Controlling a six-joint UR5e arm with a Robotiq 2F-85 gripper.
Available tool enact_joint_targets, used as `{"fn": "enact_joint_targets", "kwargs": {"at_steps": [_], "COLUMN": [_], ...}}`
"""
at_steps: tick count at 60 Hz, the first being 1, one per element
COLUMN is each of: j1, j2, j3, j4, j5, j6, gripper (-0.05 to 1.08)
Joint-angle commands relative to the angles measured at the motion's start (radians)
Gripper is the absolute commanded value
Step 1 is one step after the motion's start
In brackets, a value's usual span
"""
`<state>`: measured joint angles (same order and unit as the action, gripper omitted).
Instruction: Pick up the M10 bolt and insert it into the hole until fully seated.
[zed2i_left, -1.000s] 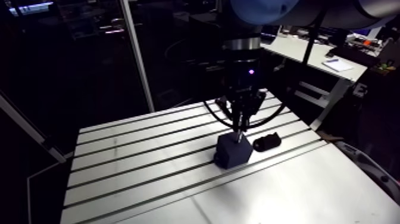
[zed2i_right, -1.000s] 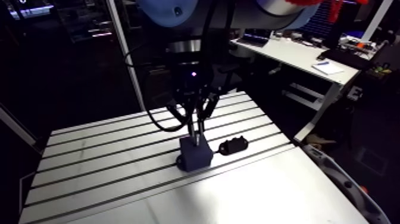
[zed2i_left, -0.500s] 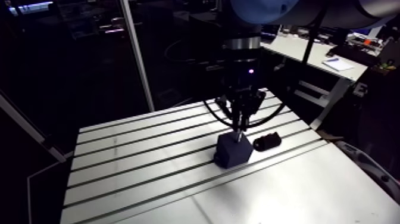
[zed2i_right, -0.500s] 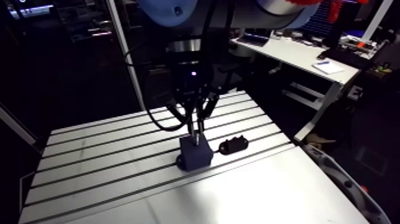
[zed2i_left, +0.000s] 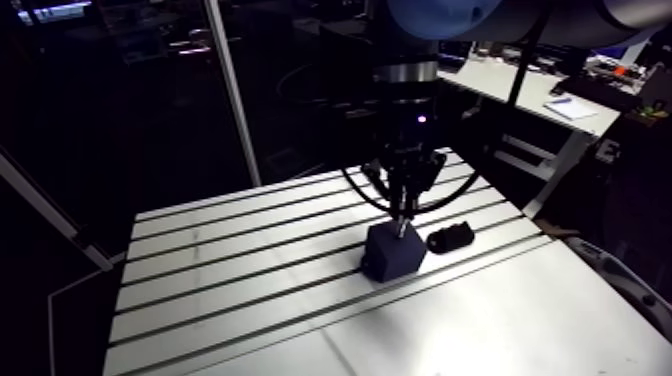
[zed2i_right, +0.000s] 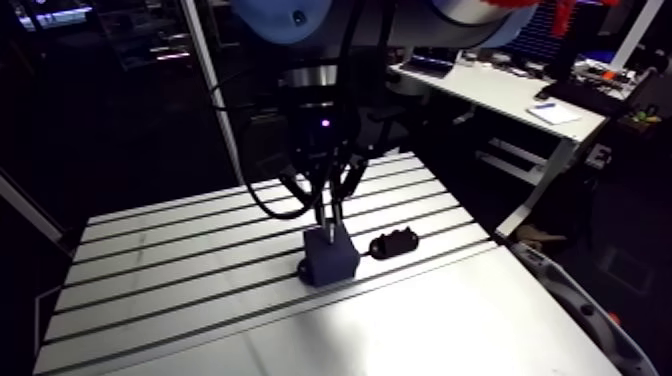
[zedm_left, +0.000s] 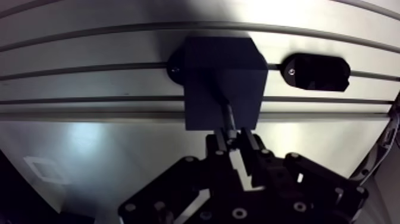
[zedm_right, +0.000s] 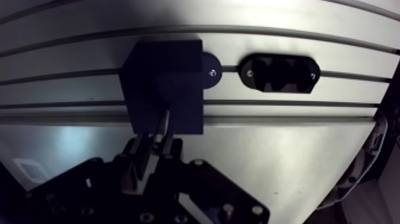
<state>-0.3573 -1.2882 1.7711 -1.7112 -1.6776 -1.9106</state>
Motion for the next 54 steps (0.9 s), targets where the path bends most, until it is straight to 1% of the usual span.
{"fn": "enact_joint_targets", "kwargs": {"at_steps": [1, 54], "j1": [0.003, 0.003], "j2": [0.001, 0.01], "j3": [0.0, 0.003], "j4": [-0.001, -0.013], "j5": [0.0, -0.001], "j6": [0.0, 0.002], "gripper": [1.08, 1.07]}}
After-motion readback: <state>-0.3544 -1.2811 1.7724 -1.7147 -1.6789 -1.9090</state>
